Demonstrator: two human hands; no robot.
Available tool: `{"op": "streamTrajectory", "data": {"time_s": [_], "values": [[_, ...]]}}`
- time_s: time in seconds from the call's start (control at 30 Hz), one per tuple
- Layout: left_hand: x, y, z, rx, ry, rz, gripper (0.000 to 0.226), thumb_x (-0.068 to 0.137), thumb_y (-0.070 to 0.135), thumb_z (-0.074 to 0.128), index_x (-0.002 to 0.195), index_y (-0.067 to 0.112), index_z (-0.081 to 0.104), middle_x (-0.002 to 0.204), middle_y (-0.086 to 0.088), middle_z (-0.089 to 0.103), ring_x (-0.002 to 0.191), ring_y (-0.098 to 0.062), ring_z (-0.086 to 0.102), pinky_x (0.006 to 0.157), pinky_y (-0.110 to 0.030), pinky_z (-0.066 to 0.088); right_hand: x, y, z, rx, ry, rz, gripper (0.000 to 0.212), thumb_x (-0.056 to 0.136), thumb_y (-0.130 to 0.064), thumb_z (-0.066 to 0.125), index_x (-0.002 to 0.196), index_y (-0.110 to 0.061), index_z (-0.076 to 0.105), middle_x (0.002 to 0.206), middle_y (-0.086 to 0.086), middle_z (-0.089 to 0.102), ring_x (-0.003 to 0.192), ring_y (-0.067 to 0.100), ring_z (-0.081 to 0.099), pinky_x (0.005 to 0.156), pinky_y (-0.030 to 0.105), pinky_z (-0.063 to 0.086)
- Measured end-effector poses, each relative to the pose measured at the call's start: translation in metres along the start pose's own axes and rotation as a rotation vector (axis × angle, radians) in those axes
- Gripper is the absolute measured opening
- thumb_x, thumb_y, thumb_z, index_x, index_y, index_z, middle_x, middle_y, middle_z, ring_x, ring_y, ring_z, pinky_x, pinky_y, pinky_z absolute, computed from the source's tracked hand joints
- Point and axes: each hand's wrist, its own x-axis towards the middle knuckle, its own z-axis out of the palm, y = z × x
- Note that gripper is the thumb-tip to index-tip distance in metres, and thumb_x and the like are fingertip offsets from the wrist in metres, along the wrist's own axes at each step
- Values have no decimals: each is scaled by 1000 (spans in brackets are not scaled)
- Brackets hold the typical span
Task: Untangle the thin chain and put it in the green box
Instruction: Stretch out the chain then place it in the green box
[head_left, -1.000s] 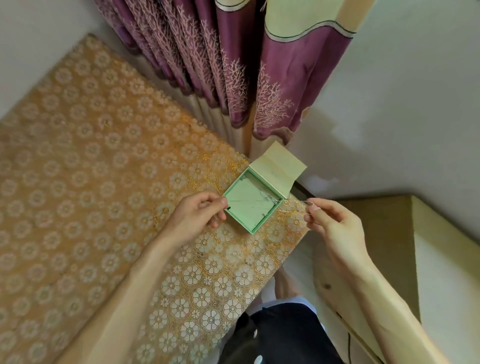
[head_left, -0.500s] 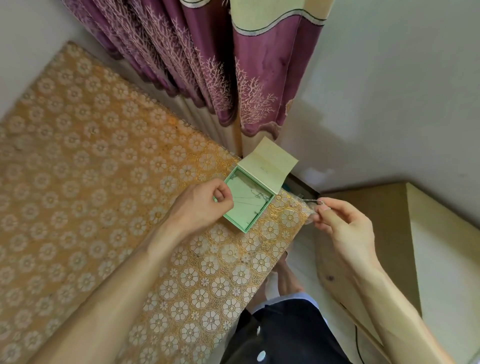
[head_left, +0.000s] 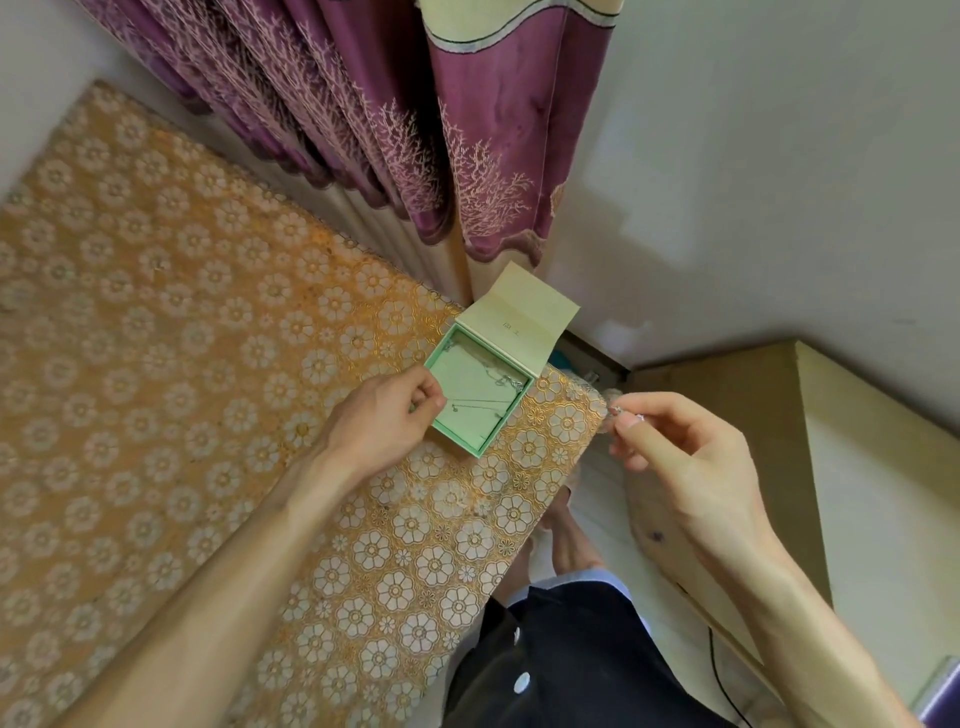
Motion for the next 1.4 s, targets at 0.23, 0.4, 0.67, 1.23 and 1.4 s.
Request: {"op": "streamTrajectory", "data": {"time_s": [0.23,0.4,0.67,1.23,1.4], "values": [[-7,-6,1,92,87,136,17,102,33,47,104,22,59,103,9,63,75,-9,57,64,-29,52,-3,-41,6,-15,-16,-165,19,94,-8,66,89,-25,74,78,-8,73,64,-1,61,63,10,47],[-16,-25,5,-48,174,115,19,102,35,50,106,23,64,105,12,64,93,-9,61,83,-34,55,-5,-58,17,-8,-73,-170,22,92,-6,66,86,-25,74,75,-3,71,63,2,57,65,14,47],[-34,-38,11,-125,134,18,27,100,34,54,126,25,59,126,8,62,113,-8,56,102,-30,46,-17,-77,49,-114,-206,-217,12,91,-19,70,88,-29,76,82,3,73,81,31,64,74,41,53],[-65,37,-19,-889,-107,309,28,105,27,50,103,7,69,84,-1,68,77,1,60,73,-15,48,-6,-101,49,-152,-80,-267,13,92,-12,69,87,-22,76,72,-11,73,61,-4,61,59,8,45],[-66,-3,-15,-824,-92,183,21,104,30,48,98,23,68,80,12,67,80,3,62,82,-25,53,9,-78,38,-206,51,-212,12,93,-17,70,88,-27,76,72,-17,72,63,-6,61,62,10,48]]}}
